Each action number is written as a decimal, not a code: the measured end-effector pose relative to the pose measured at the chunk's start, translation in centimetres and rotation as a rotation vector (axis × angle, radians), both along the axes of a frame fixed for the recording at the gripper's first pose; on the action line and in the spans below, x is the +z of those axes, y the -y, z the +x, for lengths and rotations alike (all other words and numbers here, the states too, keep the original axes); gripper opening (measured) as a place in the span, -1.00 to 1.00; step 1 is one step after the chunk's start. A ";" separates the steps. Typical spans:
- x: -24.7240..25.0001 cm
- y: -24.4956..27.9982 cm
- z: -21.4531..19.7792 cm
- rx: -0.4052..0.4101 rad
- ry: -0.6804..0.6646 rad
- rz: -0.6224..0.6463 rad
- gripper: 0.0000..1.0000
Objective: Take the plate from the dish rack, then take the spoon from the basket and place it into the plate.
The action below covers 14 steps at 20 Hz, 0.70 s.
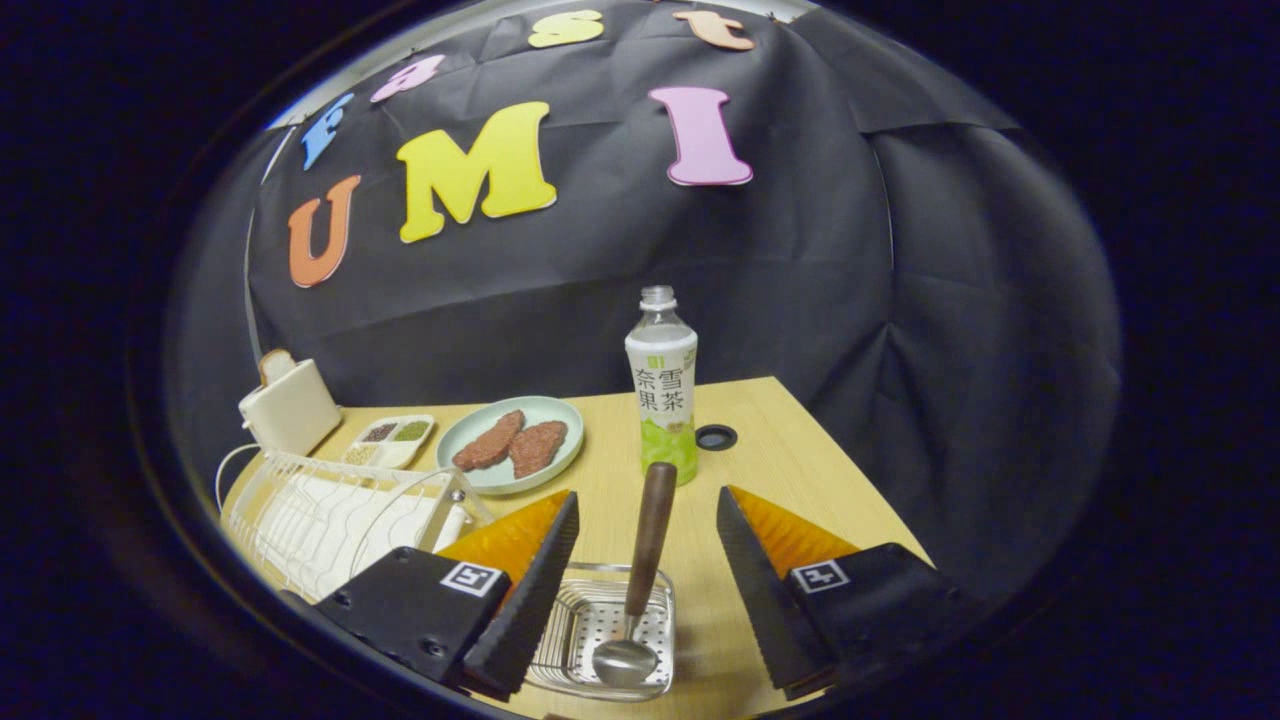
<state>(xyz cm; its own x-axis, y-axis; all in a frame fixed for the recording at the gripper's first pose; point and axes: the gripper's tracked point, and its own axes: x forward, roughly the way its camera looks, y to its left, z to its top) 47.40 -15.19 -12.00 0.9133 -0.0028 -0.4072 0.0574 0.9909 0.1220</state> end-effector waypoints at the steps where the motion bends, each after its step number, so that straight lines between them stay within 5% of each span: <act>1: -0.5 -0.1 0.1 0.008 -0.015 0.006 0.60; 7: -1.6 -0.3 0.5 -0.012 -0.040 -0.006 -0.58; 14: 4.4 -1.1 -3.6 -0.055 0.124 0.006 -0.71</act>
